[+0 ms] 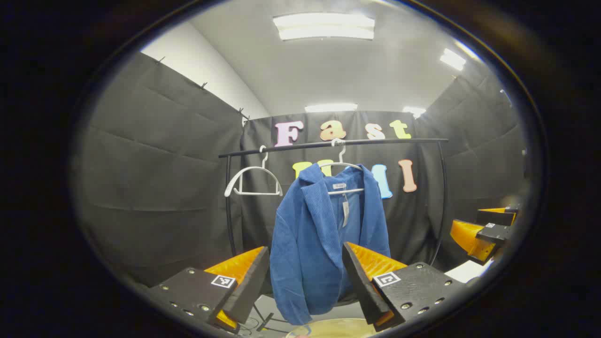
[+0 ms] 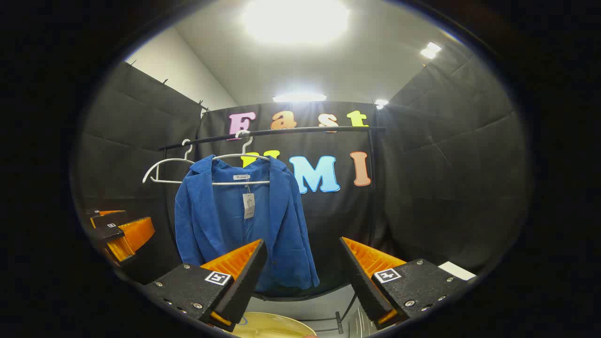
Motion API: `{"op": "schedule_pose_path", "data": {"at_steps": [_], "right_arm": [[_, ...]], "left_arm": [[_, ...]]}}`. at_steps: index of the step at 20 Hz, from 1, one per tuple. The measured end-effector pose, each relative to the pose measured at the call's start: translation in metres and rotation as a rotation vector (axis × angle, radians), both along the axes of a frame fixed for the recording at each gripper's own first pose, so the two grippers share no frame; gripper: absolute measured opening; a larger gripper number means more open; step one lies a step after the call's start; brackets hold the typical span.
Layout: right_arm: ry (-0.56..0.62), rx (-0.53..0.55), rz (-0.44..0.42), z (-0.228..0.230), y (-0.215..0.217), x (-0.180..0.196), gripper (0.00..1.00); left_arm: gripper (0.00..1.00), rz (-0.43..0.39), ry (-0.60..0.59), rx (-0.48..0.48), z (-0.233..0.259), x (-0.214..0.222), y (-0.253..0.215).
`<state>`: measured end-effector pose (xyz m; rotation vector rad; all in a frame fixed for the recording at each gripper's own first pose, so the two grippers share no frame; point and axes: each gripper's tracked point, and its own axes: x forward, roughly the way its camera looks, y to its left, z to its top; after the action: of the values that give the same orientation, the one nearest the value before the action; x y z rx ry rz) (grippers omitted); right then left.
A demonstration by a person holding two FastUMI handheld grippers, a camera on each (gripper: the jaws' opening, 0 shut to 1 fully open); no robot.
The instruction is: Grasp the clothes on the hanger with both hands and then place them into the laundry hamper below.
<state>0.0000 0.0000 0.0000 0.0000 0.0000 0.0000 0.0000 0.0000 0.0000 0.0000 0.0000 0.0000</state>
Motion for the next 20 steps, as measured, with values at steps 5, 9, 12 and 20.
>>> {"op": "schedule_pose_path", "data": {"at_steps": [5,9,12,20], "right_arm": [[0.003,0.003,-0.001,-0.002,0.0,-0.004,0.95],[0.0,-0.001,0.0,-0.001,0.002,-0.004,0.95],[-0.002,-0.001,0.0,-0.001,0.003,-0.004,0.95],[-0.029,-0.007,-0.008,0.013,0.0,0.006,0.95]], "left_arm": [[0.96,0.001,0.008,-0.001,-0.003,-0.003,0.003],[0.9,0.005,0.004,-0.001,-0.002,-0.004,0.006],[0.9,0.004,0.004,-0.001,-0.002,-0.003,0.008],[0.9,-0.002,0.0,0.001,0.007,0.008,0.004]]}}
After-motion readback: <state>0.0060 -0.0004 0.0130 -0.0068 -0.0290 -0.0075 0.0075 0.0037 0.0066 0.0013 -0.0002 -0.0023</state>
